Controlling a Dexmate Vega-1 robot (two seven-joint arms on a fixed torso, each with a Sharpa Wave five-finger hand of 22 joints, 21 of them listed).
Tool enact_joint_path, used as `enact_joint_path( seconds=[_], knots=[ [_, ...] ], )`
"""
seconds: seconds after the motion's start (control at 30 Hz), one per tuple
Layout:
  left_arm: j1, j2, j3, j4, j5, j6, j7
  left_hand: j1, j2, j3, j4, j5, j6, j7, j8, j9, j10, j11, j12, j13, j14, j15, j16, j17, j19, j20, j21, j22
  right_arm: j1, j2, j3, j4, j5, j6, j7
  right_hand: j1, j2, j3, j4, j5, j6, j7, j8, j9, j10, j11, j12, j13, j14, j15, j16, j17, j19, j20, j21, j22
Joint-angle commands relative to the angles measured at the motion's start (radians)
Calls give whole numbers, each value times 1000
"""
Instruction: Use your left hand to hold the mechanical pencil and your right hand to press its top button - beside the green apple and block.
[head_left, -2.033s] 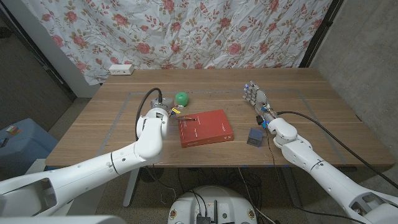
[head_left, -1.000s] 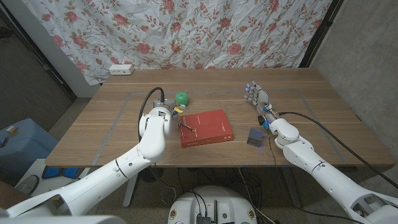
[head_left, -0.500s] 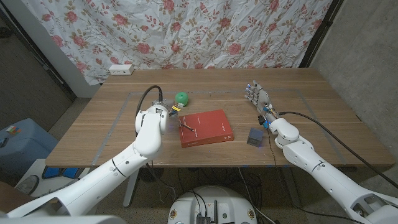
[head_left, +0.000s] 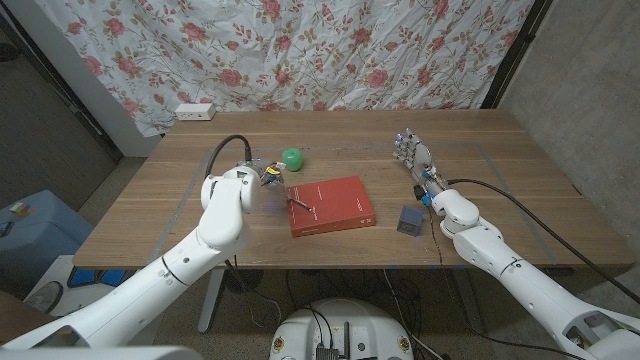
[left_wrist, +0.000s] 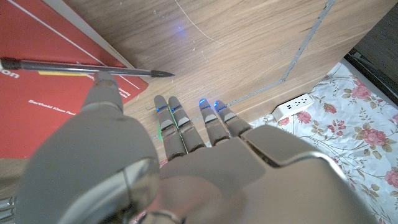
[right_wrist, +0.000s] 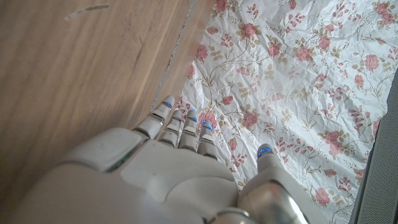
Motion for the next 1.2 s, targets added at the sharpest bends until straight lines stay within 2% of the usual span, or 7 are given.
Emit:
enact_joint_path(
  seconds=[0.03,0.2,0.4,0.47,0.7,0.87,1.2],
  knots=[
    [86,21,-119,-37,-290,11,252,-16,24,6,13,1,-14,4,3,1,-12,6,6,2,-4,-104,5,2,7,7,8,2,5,8,1,0,-21,16,-26,-5,17,-1,9,-3,-7,3,-1,1,-6,-8,-3,2,-6,-11,0,0,-7,-3,-2,3],
    [106,19,-155,-38,-435,28,368,-19,36,10,13,1,-19,12,3,1,-18,6,7,2,-3,-103,5,0,9,8,9,3,5,12,2,3,-28,20,-35,-8,18,-1,14,-2,-14,19,-1,1,-3,-20,-1,2,-6,-24,1,-1,-13,-13,-4,3],
    [115,34,-200,-31,-621,18,496,-66,78,18,37,-2,-30,24,2,0,-41,18,6,2,-8,-100,3,1,9,8,10,3,4,10,1,-9,-41,8,-56,-9,18,0,17,-2,-10,35,3,1,3,-31,1,1,-2,-30,2,-3,-18,-23,-4,2],
    [128,23,-237,-9,-709,-29,563,-73,85,19,39,-2,-35,26,1,-1,-56,25,3,2,-9,-98,2,0,10,9,10,3,1,18,2,-13,-38,6,-65,-9,18,0,17,-2,-10,36,3,1,4,-29,1,1,-2,-30,2,-3,-18,-24,-4,2],
    [127,51,-249,28,-874,-93,714,-101,119,30,52,0,-54,37,-4,-4,-90,40,2,2,-13,-94,1,0,24,17,15,3,-1,28,0,-19,-45,7,-81,-10,17,0,19,-2,-7,36,5,1,5,-24,2,1,-1,-25,3,-4,-18,-22,-3,2],
    [146,55,-286,79,-1010,-178,807,-119,137,38,53,2,-79,50,-9,-6,-127,69,2,2,-11,-95,2,-1,40,16,17,3,-5,24,-5,-37,-64,-7,-103,-11,17,0,21,-1,-3,37,7,1,7,-24,2,1,0,-23,3,-4,-14,-21,-1,2],
    [120,78,-264,160,-1159,-281,940,-164,158,45,63,4,-140,79,-14,-7,-175,104,4,2,-24,-77,-1,-1,45,11,14,2,-5,31,-12,-42,-77,-14,-118,-13,16,-1,26,-1,4,40,10,1,16,-20,5,1,7,-22,6,-5,-5,-20,2,2]
  ],
)
